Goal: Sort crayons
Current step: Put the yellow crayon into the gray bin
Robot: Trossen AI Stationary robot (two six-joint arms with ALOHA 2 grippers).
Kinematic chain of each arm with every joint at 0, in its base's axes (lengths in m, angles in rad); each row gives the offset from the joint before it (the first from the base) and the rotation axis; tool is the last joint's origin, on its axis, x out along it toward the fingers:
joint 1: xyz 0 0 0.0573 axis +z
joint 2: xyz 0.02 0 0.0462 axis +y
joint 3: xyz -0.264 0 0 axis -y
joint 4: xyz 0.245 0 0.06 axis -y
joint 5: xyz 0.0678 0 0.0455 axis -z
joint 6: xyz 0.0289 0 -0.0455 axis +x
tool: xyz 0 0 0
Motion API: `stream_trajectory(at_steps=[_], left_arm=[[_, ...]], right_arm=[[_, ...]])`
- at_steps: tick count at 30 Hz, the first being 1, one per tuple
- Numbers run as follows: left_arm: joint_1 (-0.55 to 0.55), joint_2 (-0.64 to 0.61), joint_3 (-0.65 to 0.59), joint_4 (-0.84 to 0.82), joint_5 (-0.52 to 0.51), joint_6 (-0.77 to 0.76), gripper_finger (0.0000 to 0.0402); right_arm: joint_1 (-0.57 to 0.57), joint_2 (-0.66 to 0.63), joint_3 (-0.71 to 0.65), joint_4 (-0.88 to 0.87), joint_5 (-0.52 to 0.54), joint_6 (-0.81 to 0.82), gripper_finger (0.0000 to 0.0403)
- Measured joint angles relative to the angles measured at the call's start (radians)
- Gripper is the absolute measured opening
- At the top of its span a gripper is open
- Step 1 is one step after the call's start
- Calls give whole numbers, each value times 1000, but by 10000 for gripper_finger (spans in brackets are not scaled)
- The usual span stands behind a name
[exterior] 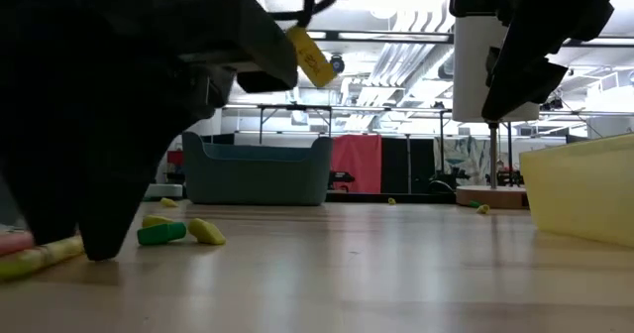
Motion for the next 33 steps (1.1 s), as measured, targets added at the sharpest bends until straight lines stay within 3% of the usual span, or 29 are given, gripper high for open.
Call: stream_trajectory(at_steps=[3,5,14,19,22,27,30,33], left_arm=[[0,0,-1,7,-12,28,40],[-5,-7,-2,3,-26,39,12],[-10,-102,-3,-25,-86,130,3],[-10,-250,-3,-79,-203,187,1],[-39,-372,-2,-225,-293,104,1],[-192,-503,-1,-469,-344,-209,1],[-299,-503,-1,-565,-274,-402,0],[-375,-478,-8,-560,-171,-497,0]], right_arm=[[0,0,0,0,0,0,204],[0,0,0,0,0,0,204],[0,1,0,3,0,-24,204],[0,1,0,4,0,-29,204],[0,1,0,4,0,-29,204],[0,1,0,4,0,-29,204],[0,1,0,4,14,-29,204],[0,1,0,6,47,-29,204]])
